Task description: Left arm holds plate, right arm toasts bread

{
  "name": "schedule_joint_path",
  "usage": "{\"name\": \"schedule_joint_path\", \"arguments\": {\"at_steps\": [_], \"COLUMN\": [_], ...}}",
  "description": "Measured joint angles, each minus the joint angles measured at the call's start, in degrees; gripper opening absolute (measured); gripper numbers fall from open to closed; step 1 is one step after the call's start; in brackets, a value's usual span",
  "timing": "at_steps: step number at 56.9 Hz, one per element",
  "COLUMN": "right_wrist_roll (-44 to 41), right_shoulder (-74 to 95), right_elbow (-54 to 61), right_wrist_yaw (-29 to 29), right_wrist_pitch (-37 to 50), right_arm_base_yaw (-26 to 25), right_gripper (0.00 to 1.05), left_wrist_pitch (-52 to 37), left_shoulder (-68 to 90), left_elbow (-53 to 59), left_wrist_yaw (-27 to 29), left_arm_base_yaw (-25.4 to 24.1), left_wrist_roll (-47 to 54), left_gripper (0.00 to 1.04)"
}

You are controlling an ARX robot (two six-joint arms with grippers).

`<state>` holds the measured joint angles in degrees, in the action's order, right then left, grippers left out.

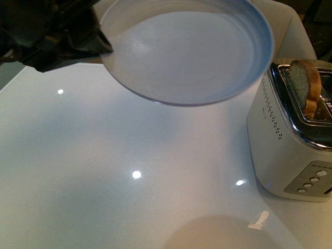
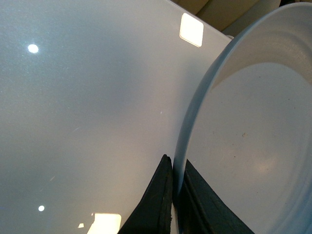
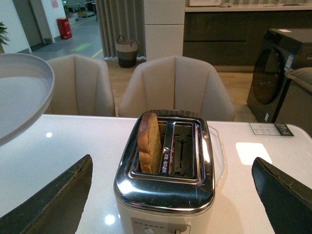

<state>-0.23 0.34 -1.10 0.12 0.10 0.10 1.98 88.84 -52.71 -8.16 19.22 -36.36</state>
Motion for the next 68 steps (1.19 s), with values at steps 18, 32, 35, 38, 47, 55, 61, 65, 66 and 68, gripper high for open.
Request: {"name": "schedule_joint_path", "arguments": {"at_steps": [18, 32, 35, 38, 47, 55, 61, 65, 66, 68], "right_wrist_roll": [0.00, 0.00, 0.00, 0.00, 0.00, 0.00, 0.00, 0.00, 0.00, 0.00], "right_shoulder": [-0.02, -0.02, -0.02, -0.02, -0.02, -0.02, 0.00, -0.02, -0.02, -0.02], "right_elbow": [0.00, 0.00, 0.00, 0.00, 0.00, 0.00, 0.00, 0.00, 0.00, 0.00], "right_wrist_yaw": [0.00, 0.00, 0.00, -0.02, 0.00, 0.00, 0.00, 0.00, -0.02, 0.00], "right_wrist_pitch": [0.00, 0.00, 0.00, 0.00, -0.02, 0.00, 0.00, 0.00, -0.02, 0.00], "right_arm_base_yaw": [0.00, 0.00, 0.00, 0.00, 0.00, 0.00, 0.00, 0.00, 0.00, 0.00], "right_gripper": [0.96, 0.96, 0.96, 0.96, 0.96, 0.96, 0.96, 0.96, 0.96, 0.96], "left_wrist_pitch": [-10.82, -19.43, -21.22, -22.53, -26.36, -27.82, -28.35, -28.79, -28.87, -29.05], "left_shoulder": [9.29, 23.74, 27.08, 29.62, 36.13, 40.48, 43.23, 44.92, 45.27, 45.75], "left_elbow": [5.57, 8.17, 8.46, 8.63, 8.46, 6.69, 5.27, 4.70, 4.61, 4.48], "left_wrist_yaw": [-6.45, -8.70, -9.22, -9.55, -10.05, -10.05, -10.21, -10.51, -10.54, -10.54], "left_arm_base_yaw": [-21.20, -29.62, -30.14, -30.38, -30.95, -31.56, -32.11, -32.41, -32.46, -32.48], "left_wrist_roll": [10.34, 15.23, 15.41, 15.45, 15.37, 14.95, 14.21, 14.05, 14.03, 14.01], "left_gripper": [0.03, 0.03, 0.03, 0.03, 0.03, 0.03, 0.03, 0.03, 0.03, 0.03]}}
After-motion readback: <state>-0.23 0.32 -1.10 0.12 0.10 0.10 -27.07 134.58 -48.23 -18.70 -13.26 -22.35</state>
